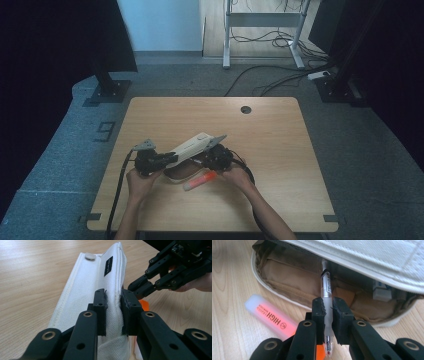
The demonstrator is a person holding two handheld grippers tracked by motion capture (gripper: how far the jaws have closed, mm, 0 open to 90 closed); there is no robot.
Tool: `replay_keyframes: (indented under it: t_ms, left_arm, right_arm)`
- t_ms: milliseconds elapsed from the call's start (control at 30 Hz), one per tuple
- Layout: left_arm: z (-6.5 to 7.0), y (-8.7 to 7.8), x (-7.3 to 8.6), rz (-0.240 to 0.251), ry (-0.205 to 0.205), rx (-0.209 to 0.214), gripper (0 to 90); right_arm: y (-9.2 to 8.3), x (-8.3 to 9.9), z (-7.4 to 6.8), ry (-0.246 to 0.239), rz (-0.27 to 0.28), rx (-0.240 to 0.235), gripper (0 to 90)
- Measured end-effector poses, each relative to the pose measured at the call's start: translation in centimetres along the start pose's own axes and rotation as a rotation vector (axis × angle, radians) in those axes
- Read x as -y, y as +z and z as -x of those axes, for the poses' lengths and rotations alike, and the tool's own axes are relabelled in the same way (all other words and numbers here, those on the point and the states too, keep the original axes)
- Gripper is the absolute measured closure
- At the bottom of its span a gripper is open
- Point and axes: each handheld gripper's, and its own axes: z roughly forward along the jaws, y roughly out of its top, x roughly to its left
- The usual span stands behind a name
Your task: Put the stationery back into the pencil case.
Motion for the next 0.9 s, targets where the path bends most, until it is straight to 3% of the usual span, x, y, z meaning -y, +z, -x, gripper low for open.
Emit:
replay_keyframes:
  t_ms: [333, 633, 900]
  left_arm:
    - [0.0, 0.0, 0.0, -0.003, 0.003, -0.003, 75.7]
    - [0.0, 0.1, 0.0, -0.005, 0.005, -0.005, 75.6]
    - [0.0, 0.1, 0.0, -0.006, 0.004, 0.000, 75.6]
  right_arm:
    - [1.7, -1.2, -0.5, -0.038, -0.007, -0.007, 78.6]
    - [2.6, -1.0, -0.3, -0.040, -0.026, -0.003, 77.5]
    - [2.0, -0.8, 0.1, -0.025, -0.023, 0.023, 66.6]
